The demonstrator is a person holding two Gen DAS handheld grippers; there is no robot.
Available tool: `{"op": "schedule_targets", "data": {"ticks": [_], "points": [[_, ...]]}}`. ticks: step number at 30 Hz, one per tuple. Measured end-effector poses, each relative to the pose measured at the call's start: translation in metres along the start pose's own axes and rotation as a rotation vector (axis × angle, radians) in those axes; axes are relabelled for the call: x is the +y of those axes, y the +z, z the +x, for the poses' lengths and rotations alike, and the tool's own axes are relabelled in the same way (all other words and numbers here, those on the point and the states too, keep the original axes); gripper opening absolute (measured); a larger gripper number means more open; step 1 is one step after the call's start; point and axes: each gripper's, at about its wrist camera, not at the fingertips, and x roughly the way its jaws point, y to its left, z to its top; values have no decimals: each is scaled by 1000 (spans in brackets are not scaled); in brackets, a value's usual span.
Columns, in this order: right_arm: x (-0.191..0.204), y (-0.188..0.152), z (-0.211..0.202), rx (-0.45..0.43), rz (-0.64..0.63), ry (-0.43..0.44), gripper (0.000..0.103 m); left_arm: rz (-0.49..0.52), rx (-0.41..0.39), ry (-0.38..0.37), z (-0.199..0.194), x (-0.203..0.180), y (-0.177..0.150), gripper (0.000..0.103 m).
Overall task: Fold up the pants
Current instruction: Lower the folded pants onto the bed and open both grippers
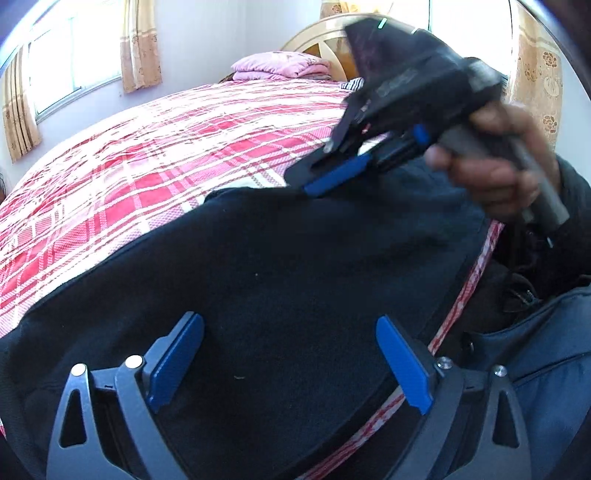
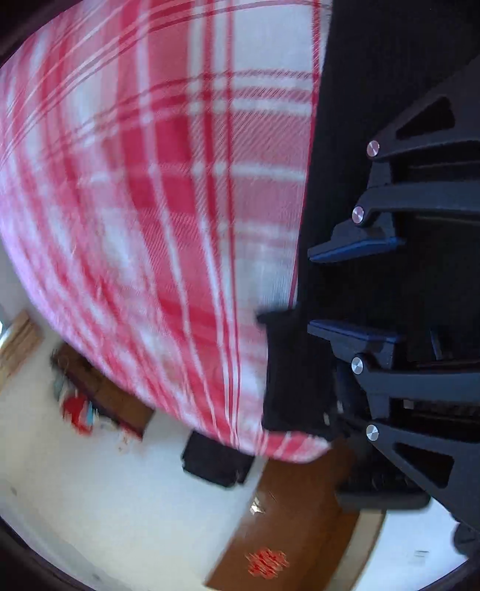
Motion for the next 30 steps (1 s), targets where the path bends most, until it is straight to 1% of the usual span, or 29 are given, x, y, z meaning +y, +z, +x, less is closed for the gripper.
{"op": "schedule_targets", "data": {"ticks": [1,2,5,6,7,9,10,12,13,15,16,17,18,21,22,24,25,26,28,30], "points": [[-6,1,-2,-3,23,34,34,8,2,3,-2,2,-1,97],[-11,2,-6,2,43,47,34,14,4,6,-3,2,-1,97],[-7,-4,-28,-13,20,1,34,17,10,-11,-6,7,-1,97],[-6,-10,-39,-4,8,8,34,22,17,-23,-7,9,-3,97],[-7,-17,-46,13,8,36,34,36,22,-27,-8,6,-7,97],[-10,-34,-56,68,16,83,34,48,20,-29,-8,6,-10,97],[-14,-42,-59,87,14,76,35,43,18,-33,-9,6,-11,97],[-28,-60,-60,124,21,30,41,22,14,-39,-9,9,-10,98],[-37,-65,-59,129,33,17,41,13,12,-41,-12,10,-10,98],[-53,-71,-67,93,91,89,41,-3,11,-34,-13,10,-8,98],[-52,-72,-72,71,92,92,41,-8,5,-26,-16,10,-6,98],[-49,-72,-77,44,71,65,41,-7,-12,-16,-21,10,-3,98],[-42,-73,-85,3,22,-5,41,-4,-24,-7,-24,13,0,98],[-29,-77,-101,-85,-91,-182,43,-10,-64,76,-35,25,3,98],[-28,-79,-105,-109,-120,-238,43,-23,-66,103,-35,33,4,98],[-32,-81,-107,-125,-151,-339,43,-76,-52,171,-34,52,1,98],[-34,-83,-106,-121,-170,-368,43,-119,-23,205,-30,65,-2,98],[-36,-83,-105,-115,-188,-371,43,-160,1,218,-27,76,-6,98],[-35,-84,-106,-113,-212,-377,44,-225,19,198,-22,94,-14,98],[-31,-83,-111,-121,-220,-384,43,-259,-20,167,-25,101,-18,98]]}}
